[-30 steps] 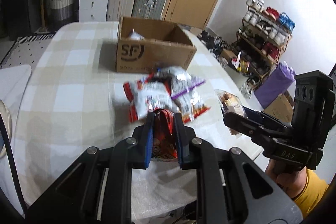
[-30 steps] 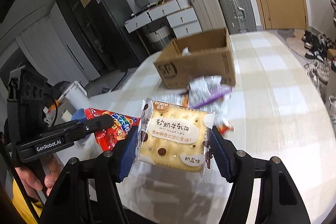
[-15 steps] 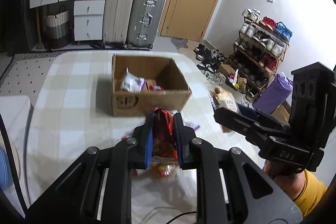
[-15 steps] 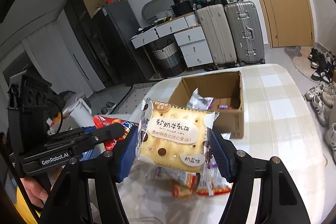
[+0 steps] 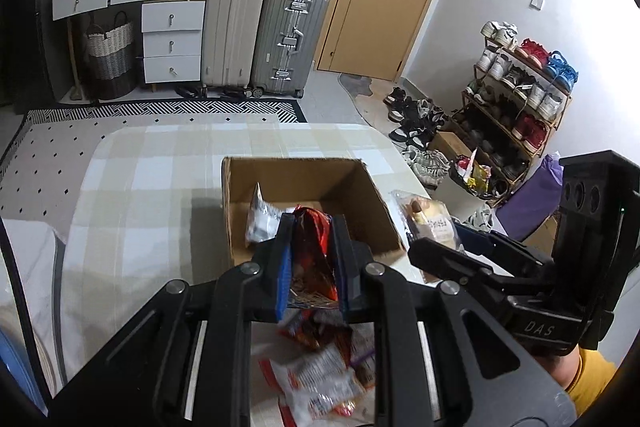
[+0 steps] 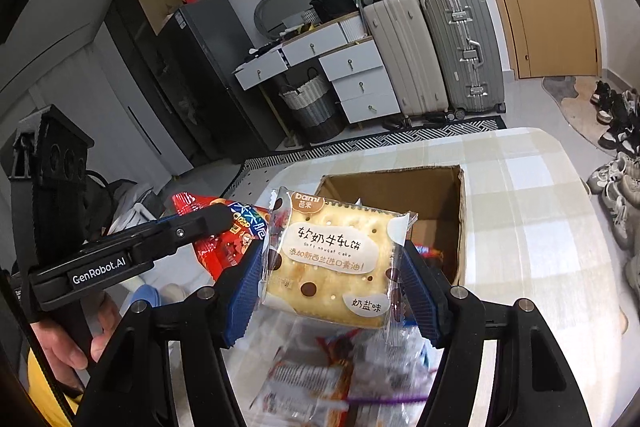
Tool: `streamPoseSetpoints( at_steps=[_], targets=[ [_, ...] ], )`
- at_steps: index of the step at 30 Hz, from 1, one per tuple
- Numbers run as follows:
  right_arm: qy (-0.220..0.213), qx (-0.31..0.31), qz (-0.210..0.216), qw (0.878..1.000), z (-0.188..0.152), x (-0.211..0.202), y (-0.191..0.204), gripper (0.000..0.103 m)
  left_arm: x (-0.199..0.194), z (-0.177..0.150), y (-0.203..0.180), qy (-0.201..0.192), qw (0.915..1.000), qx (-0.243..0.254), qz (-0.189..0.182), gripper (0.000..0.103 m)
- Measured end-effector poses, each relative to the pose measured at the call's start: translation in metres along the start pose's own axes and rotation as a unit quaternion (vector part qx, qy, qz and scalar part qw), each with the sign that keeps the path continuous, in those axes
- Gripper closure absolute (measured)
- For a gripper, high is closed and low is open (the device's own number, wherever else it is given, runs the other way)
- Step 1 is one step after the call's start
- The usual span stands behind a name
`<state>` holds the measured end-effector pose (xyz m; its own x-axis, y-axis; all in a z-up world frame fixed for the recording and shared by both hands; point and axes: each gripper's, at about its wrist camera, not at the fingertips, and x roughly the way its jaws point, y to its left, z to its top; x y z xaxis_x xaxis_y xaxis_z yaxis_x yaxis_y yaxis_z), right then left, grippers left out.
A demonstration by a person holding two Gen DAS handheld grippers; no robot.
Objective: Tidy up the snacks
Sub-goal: 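Carry both held snacks over the open cardboard box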
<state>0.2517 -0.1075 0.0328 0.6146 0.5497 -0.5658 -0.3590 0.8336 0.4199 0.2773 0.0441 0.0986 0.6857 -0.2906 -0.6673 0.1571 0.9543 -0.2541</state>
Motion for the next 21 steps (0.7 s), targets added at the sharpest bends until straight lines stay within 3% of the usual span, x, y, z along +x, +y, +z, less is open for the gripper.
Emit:
streamPoseSetpoints(
  at_steps=[10, 21],
  targets=[
    [0.034, -0.003, -0.026, 0.999, 0.020, 0.065, -0.033, 0.037, 0.092, 0.036, 0.024, 0.023, 0.9992, -0.031, -0.008, 0.088],
    [0.065, -0.065, -0.073, 0.993, 0.016, 0.111, -0.042, 0.037, 0.185, 0.035, 0.042, 0.063, 0.9969, -0.046, -0.011, 0.088]
  ],
)
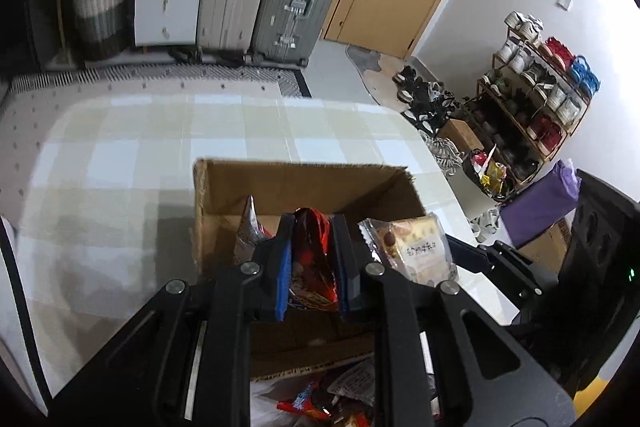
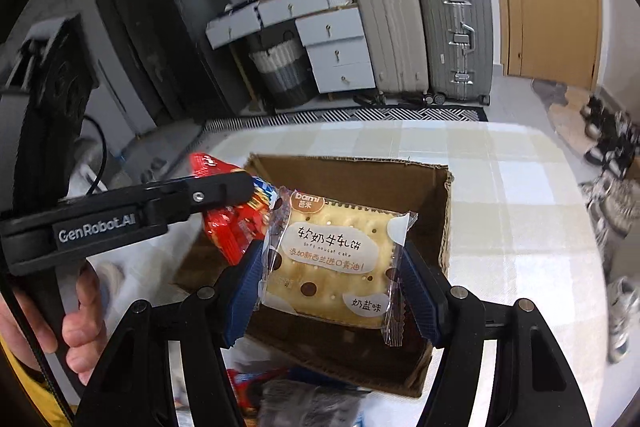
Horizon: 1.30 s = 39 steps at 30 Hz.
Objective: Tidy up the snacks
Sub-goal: 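Carry both held snacks over the open cardboard box, then open both tools to drop the cracker packet and red bag into the box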
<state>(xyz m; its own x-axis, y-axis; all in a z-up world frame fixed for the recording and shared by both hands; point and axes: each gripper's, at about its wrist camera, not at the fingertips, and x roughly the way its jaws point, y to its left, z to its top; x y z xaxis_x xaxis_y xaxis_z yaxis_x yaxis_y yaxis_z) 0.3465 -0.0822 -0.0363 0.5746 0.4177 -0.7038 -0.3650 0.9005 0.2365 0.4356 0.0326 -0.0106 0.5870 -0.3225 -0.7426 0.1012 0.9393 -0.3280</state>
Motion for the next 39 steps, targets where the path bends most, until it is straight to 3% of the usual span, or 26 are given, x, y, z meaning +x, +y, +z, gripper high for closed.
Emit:
streamPoseSetpoints(
  at_steps=[5, 12, 32, 33, 35, 37, 39],
  targets=[
    [0.021, -0.026, -0.009, 0.999, 0.000, 0.017, 0.003, 0.036, 0.030, -0.009, 0.009, 0.015, 0.9999, -0.005, 0.002, 0.088],
    [0.041, -0.028, -0.011, 0.999, 0.000, 0.033, -0.002, 0.036, 0.043, -0.015, 0.006, 0.018, 0.9998, 0.010, 0.009, 0.088],
    [0.020, -0.028, -0.017, 0.999, 0.001, 0.018, -0.002, 0.029, 0.020, -0.023, -0.006, 0.011, 0.9995, 0.027, 0.010, 0.087],
    [0.018, -0.026, -0.017, 0.999, 0.001, 0.016, -0.003, 0.028, 0.017, -0.023, -0.006, 0.009, 0.9995, 0.026, 0.015, 0.085],
    [0.015, -0.026, -0.018, 0.999, 0.001, 0.012, -0.003, 0.028, 0.012, -0.022, -0.005, 0.006, 0.9997, 0.021, 0.011, 0.066],
    [0.011, -0.025, -0.021, 0.999, 0.001, 0.007, -0.004, 0.027, 0.005, -0.023, -0.005, 0.001, 0.9998, 0.020, -0.001, 0.056],
    [0.007, -0.021, -0.019, 1.000, 0.002, 0.003, -0.005, 0.027, -0.002, -0.024, -0.008, -0.001, 0.9996, 0.026, -0.007, 0.055]
  ],
)
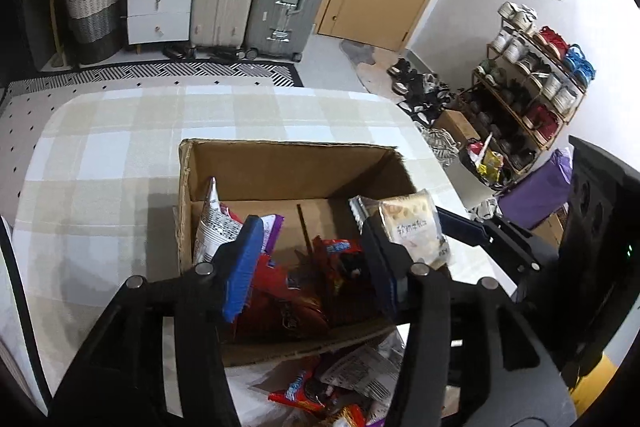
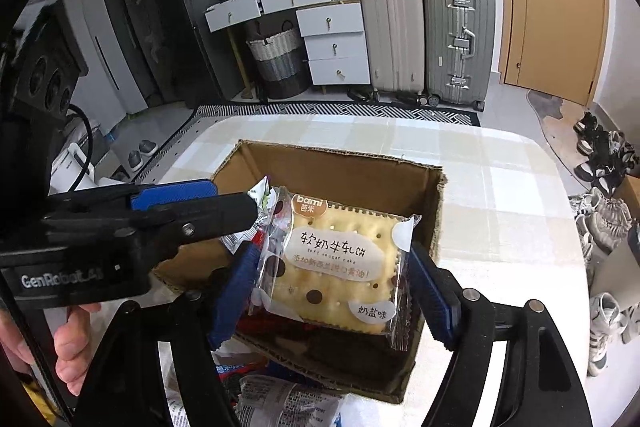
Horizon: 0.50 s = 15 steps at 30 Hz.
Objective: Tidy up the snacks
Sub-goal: 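Open both tools to drop the cracker packet and red bag into the box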
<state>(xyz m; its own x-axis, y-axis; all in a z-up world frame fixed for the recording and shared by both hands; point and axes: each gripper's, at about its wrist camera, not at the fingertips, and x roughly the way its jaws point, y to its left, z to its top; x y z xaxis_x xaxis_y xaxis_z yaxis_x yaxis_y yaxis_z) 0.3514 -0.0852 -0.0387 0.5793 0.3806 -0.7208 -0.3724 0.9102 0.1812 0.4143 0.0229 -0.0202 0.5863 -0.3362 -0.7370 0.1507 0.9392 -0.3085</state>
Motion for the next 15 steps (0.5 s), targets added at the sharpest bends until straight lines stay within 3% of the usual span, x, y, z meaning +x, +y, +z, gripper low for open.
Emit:
streamPoseSetpoints(
  at_steps=[3, 5, 7, 15],
  targets=[
    [-0.018, 0.007, 0.013, 1.000, -0.002, -0.014, -0.002, 0.027, -0.015, -0.001, -0.003, -0.009, 0.9999, 0.003, -0.007, 0.043],
    [-0.031, 0.011, 0.011, 0.999, -0.005, -0.024, -0.004, 0.026, -0.028, -0.004, -0.005, -0.021, 0.9998, 0.002, 0.007, 0.023],
    [-0.038, 0.017, 0.014, 0.999, -0.007, -0.032, -0.005, 0.021, -0.040, -0.006, -0.006, -0.034, 0.9994, -0.002, 0.008, 0.022],
    [-0.009, -0.021, -0.017, 1.000, -0.006, -0.023, 0.015, 0.021, -0.072, -0.012, 0.001, -0.038, 0.9987, -0.033, 0.009, 0.022]
  ],
)
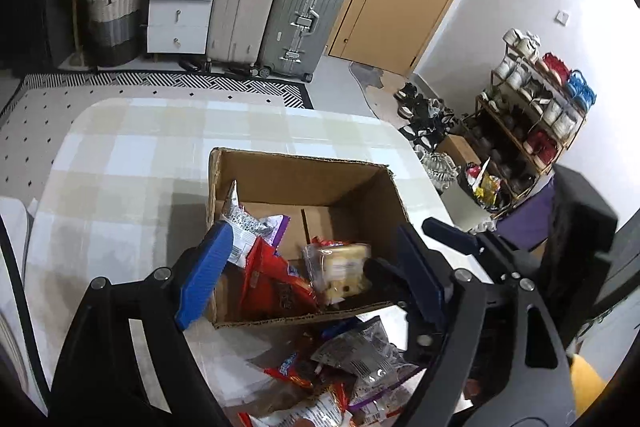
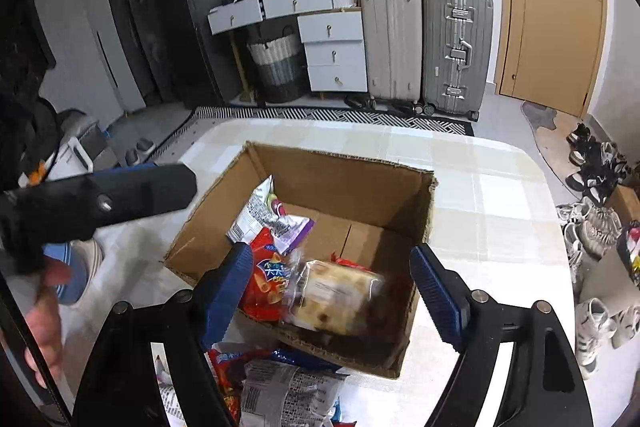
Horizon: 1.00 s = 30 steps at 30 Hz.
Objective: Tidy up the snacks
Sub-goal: 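Open both tools to drop the cracker packet and red bag into the box, then move both open tools back over the remaining snack pile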
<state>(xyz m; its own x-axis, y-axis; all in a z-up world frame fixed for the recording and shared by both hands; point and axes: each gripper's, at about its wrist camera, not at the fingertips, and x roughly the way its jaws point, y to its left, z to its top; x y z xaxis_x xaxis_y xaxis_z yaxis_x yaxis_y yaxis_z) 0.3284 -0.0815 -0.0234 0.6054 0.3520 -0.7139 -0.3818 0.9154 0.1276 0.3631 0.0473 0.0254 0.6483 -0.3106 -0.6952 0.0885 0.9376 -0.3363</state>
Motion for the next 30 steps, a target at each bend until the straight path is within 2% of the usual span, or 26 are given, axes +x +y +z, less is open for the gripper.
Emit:
streamPoseSetpoints(
  at_steps=[2, 7, 11, 14, 18, 21, 23, 30],
  targets=[
    [-0.006, -0.005, -0.013, 1.000, -0.001, -0.003, 0.002, 0.020, -0.009, -0.001, -0.001, -0.004, 0.9999, 0.010, 0.007, 0.022],
    [-0.008, 0.015, -0.003, 1.000, -0.006, -0.014, -0.002, 0.019, -0.028, -0.006, -0.007, -0.009, 0.9997, 0.020, 0.014, 0.022],
    [-0.021, 0.034, 0.014, 0.999, -0.014, -0.041, 0.000, 0.019, -0.052, -0.019, -0.012, -0.016, 0.9995, 0.020, 0.018, 0.021],
    [-0.037, 0.035, 0.020, 0.998, -0.026, -0.066, 0.007, 0.013, -0.068, -0.032, -0.020, -0.020, 0.9993, 0.021, 0.022, 0.019],
    [-0.055, 0.034, 0.024, 0.998, -0.047, -0.098, 0.017, 0.009, -0.099, -0.062, -0.032, -0.028, 0.9987, 0.030, 0.031, 0.018],
    [-0.061, 0.043, 0.026, 0.997, -0.066, -0.117, 0.022, 0.005, -0.122, -0.087, -0.040, -0.033, 0.9984, 0.033, 0.032, 0.011],
    [-0.059, 0.052, 0.028, 0.997, -0.080, -0.129, 0.024, 0.005, -0.138, -0.105, -0.045, -0.043, 0.9978, 0.033, 0.037, 0.001],
    [-0.065, 0.069, 0.029, 0.995, -0.130, -0.171, 0.031, 0.005, -0.184, -0.164, -0.055, -0.053, 0.9972, 0.027, 0.045, 0.001]
  ],
)
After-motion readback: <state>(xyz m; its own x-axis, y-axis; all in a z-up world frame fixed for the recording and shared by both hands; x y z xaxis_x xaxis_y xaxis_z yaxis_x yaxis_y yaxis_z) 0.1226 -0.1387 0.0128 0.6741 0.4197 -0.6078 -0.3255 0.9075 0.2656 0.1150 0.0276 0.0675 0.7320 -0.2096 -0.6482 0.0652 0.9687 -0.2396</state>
